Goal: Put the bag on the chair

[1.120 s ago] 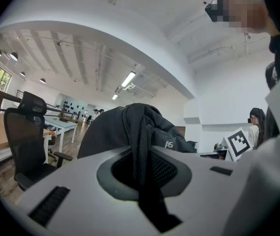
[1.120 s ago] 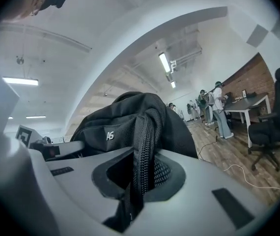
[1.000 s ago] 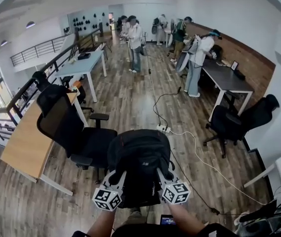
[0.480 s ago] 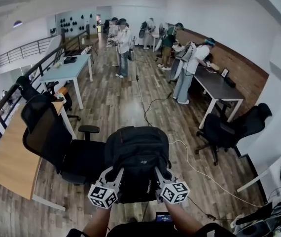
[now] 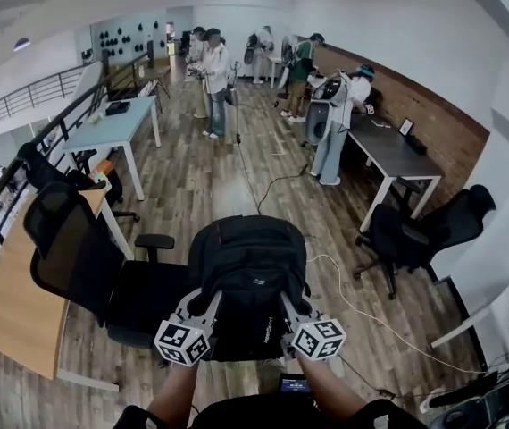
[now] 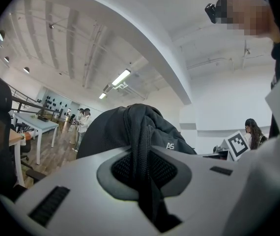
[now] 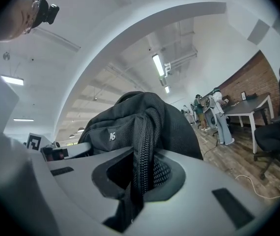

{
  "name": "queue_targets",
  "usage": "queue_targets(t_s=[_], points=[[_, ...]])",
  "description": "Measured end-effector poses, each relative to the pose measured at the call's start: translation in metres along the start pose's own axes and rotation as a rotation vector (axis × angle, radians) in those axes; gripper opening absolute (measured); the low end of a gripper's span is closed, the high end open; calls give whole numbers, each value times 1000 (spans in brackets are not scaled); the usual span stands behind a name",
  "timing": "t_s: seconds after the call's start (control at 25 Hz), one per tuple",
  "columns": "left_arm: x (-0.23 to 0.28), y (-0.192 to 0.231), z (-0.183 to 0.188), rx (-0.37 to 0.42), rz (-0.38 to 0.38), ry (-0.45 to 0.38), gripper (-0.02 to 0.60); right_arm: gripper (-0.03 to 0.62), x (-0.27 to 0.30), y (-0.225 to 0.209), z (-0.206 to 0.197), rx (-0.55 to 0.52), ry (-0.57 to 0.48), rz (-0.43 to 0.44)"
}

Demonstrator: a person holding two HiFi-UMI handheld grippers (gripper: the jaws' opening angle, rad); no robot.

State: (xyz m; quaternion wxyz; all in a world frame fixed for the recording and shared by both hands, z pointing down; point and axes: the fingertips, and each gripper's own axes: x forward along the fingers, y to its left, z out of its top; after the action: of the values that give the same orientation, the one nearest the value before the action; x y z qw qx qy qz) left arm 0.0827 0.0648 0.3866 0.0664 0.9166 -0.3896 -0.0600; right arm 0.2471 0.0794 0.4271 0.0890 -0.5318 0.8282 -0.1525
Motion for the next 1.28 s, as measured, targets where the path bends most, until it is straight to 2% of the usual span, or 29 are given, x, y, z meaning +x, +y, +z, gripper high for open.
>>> queue_targets(t_s=[0.32, 0.92, 1.28], points=[[74, 29, -3, 2, 29, 9, 43, 40, 57, -57, 16, -30, 3, 12], [235, 72, -4, 7, 106, -2, 44, 40, 166, -187, 71, -19, 16, 103], [294, 110, -4, 21, 130, 0, 44, 40, 230, -228, 85, -15, 29, 131]])
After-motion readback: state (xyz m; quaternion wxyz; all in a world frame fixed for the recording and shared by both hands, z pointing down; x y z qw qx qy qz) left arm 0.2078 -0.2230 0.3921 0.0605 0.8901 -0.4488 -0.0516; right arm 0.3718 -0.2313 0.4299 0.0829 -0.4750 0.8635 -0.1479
